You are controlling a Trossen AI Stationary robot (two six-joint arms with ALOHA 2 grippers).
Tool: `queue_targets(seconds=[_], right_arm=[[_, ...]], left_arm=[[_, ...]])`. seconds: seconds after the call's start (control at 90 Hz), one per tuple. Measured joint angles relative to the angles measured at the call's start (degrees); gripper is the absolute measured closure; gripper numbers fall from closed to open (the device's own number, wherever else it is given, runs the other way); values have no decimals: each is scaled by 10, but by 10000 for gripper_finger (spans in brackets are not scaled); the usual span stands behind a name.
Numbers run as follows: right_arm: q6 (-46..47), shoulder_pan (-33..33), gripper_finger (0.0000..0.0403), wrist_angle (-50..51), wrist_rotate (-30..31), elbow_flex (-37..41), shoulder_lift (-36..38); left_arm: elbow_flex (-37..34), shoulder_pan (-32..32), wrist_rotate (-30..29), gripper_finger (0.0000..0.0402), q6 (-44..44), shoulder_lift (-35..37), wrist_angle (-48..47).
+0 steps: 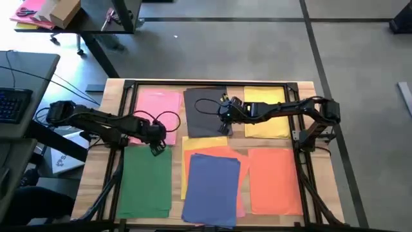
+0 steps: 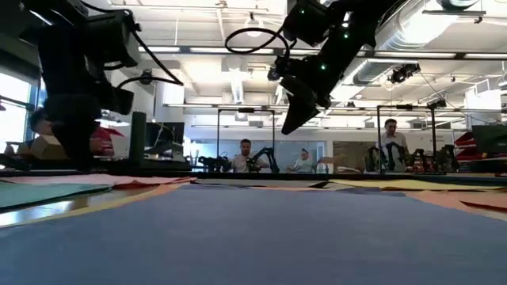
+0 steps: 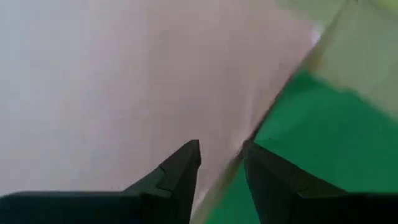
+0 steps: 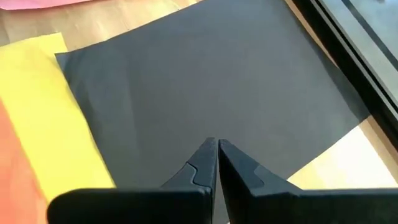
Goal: Organize paper
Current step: Adjust the stacked colored papers
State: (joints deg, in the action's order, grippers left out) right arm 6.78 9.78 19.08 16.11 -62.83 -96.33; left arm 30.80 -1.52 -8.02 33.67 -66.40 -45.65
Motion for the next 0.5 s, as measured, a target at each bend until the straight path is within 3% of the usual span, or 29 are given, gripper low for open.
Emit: queue_targets(seconds=[0.222, 0.5], right_arm=[[5, 0, 403, -1, -1, 0, 0], [9, 0, 403, -2, -1, 0, 0]], left_arm=[[-44, 13, 47, 287, 51, 7, -31], [-51, 39, 44, 287, 62, 9, -40]])
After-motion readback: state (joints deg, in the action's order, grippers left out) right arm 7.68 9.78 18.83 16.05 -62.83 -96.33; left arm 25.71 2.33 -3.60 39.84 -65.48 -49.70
